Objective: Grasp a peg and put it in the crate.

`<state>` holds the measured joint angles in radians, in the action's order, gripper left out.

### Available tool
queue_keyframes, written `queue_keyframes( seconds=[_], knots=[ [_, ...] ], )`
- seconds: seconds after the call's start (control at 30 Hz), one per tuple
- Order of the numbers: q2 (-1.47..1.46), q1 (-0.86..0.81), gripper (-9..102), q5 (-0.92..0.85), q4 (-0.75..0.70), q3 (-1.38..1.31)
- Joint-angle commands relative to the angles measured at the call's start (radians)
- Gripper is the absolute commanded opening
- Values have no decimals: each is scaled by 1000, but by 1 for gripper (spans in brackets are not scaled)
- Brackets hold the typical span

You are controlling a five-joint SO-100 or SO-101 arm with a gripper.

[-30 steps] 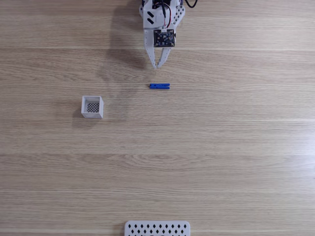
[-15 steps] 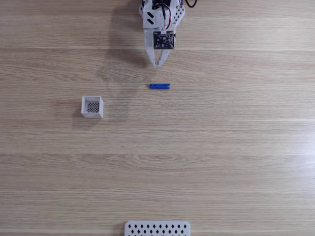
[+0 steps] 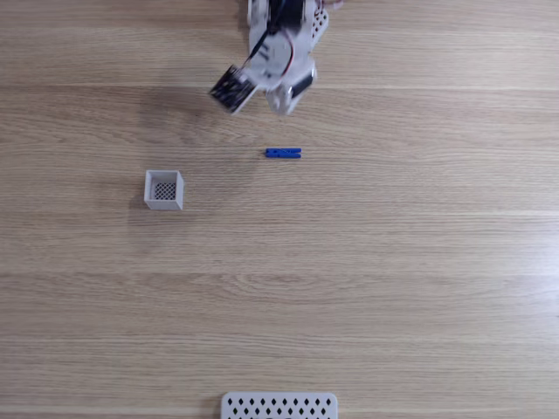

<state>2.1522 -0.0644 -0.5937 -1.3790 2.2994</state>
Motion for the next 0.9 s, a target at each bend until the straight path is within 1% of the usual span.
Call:
queue_keyframes(
  seconds=[0.0, 0.07, 0.13, 0.2, 0.4, 0.47, 0.7, 0.77, 0.87],
  knots=[
    [-270, -11, -1, 304, 0, -362],
    [-382, -15, -1, 420, 12, -449],
    [-456, -15, -1, 472, -3, -505],
    [-476, -15, -1, 495, -3, -503],
    [-471, -17, 0, 499, 14, -377],
    [-468, -17, 4, 499, 15, -359],
    [-459, -17, 26, 500, 15, -354],
    [-460, -17, 29, 500, 15, -347],
    [-472, -18, 28, 502, 15, -344]
  ],
)
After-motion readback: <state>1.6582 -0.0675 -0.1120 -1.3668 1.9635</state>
